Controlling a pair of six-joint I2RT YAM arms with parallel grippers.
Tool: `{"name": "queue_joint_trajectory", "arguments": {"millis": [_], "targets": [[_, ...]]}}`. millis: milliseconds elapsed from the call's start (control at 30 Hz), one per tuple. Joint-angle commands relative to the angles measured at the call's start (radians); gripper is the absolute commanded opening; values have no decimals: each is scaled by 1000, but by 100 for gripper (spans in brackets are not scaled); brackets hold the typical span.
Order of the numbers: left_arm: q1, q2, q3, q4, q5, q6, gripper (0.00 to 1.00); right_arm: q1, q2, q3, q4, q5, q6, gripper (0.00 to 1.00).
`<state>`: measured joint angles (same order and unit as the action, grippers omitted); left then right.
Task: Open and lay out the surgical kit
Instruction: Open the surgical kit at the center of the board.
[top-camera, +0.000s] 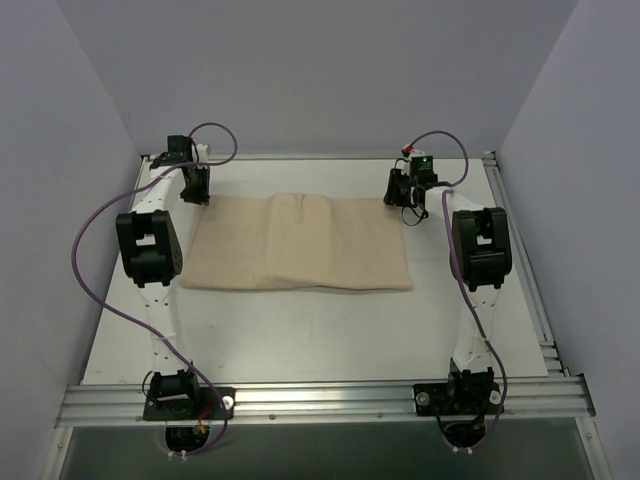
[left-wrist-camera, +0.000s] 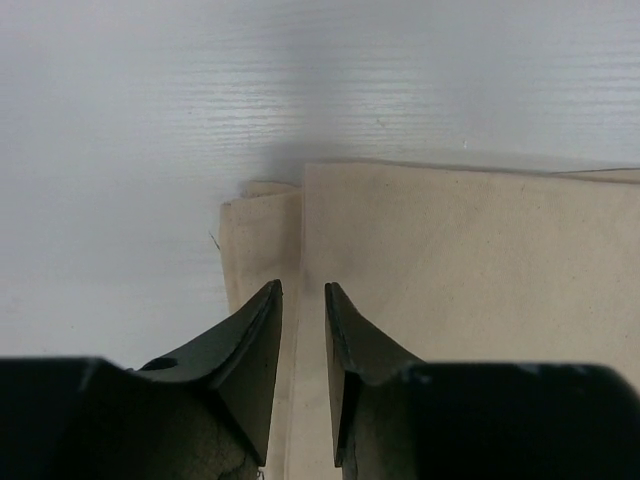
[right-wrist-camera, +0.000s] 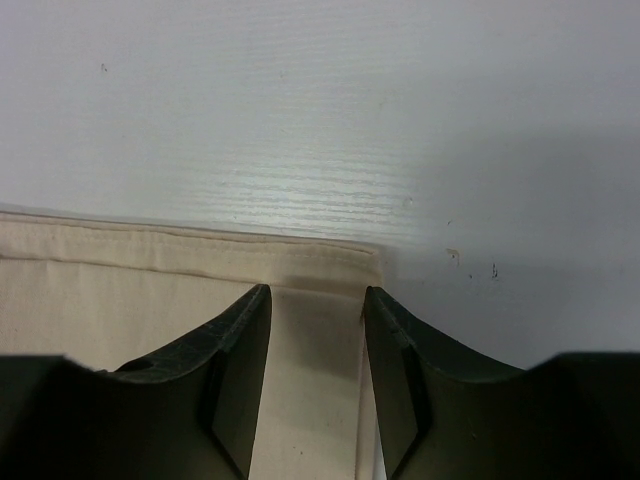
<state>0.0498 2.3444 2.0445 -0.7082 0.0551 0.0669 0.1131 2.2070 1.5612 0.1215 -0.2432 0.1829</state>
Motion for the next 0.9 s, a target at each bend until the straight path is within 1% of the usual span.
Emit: {"name": "queue_joint_trajectory", "arguments": {"millis": [0, 133, 233, 267, 333, 467, 567, 633, 700, 867], "targets": [[8, 23, 28, -27, -17, 1, 33, 13, -32, 31, -26, -16, 16, 39], [9, 18, -15, -13, -32, 16, 35, 22, -44, 23, -48, -19, 17, 39], [8, 18, -15, -7, -46, 25, 38, 25, -67, 17, -80, -11, -2, 39], [9, 19, -12, -2, -75, 25, 38, 26, -70, 16, -88, -11, -5, 39], [10, 23, -9, 6, -89, 19, 41, 25, -79, 10, -102, -5, -5, 39], [10, 36, 20, 9, -92, 5, 43, 25, -96, 0, -118, -24, 3, 39], [10, 67, 54, -5, -60, -16, 46, 26, -90, 17, -195, -31, 7, 41], [10, 70, 62, -10, -55, -19, 46, 26, -92, 16, -206, -24, 18, 42], [10, 66, 49, -19, -20, -32, 46, 30, -96, 16, -214, -24, 23, 44], [10, 46, 26, -30, 17, -26, 47, 42, -101, 16, -215, 10, 1, 45]]}}
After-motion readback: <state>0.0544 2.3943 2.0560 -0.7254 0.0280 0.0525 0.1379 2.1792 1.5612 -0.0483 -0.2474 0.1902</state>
